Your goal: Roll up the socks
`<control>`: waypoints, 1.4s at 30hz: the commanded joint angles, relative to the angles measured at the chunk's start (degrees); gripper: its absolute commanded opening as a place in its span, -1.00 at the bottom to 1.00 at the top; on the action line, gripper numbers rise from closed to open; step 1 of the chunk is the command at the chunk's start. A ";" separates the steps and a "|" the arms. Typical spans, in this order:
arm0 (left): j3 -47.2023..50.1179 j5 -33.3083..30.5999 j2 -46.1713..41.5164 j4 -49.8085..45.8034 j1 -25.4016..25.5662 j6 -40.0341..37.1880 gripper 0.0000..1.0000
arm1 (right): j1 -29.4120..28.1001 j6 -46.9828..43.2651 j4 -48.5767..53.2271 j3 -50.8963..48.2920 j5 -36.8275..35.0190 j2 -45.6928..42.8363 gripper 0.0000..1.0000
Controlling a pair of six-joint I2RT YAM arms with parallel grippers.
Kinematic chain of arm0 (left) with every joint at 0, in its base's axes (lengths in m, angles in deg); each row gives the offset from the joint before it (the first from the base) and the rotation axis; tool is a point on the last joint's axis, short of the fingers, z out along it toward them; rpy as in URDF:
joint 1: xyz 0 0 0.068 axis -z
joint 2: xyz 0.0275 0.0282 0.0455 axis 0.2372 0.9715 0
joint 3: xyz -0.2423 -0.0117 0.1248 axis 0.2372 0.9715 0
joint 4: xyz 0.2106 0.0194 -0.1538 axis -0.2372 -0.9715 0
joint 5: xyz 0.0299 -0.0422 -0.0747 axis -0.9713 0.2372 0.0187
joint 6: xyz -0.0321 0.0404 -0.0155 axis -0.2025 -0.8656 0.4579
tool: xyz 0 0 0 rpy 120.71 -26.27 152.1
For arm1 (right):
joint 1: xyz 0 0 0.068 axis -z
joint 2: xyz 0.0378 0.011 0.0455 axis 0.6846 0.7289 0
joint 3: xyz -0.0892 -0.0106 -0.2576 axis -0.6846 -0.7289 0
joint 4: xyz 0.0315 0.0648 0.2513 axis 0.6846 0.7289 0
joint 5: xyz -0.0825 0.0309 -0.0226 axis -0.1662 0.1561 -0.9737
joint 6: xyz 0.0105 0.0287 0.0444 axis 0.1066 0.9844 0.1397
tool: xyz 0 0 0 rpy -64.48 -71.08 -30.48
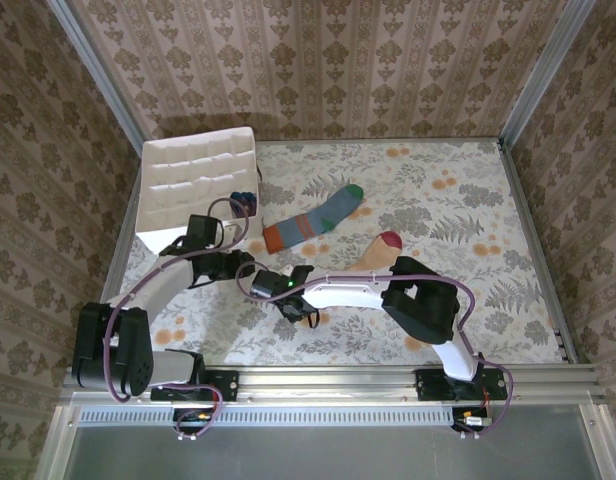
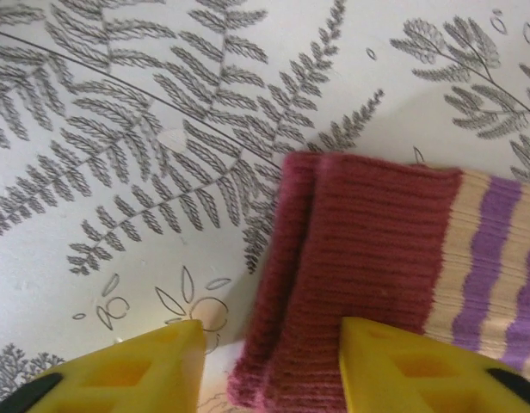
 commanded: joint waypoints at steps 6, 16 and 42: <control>0.07 6.77 -3.07 2.40 -0.54 -4.96 -0.46 | -0.51 -6.55 -6.69 -13.15 2.20 -7.42 -0.82; 16.12 24.01 -14.99 41.15 8.63 -13.76 -0.40 | 7.95 -16.27 -21.98 -33.01 25.65 -28.31 -0.99; 9.57 24.52 14.16 43.35 35.42 -62.91 -0.03 | 21.69 -16.40 -22.13 -48.07 43.02 -45.87 -1.00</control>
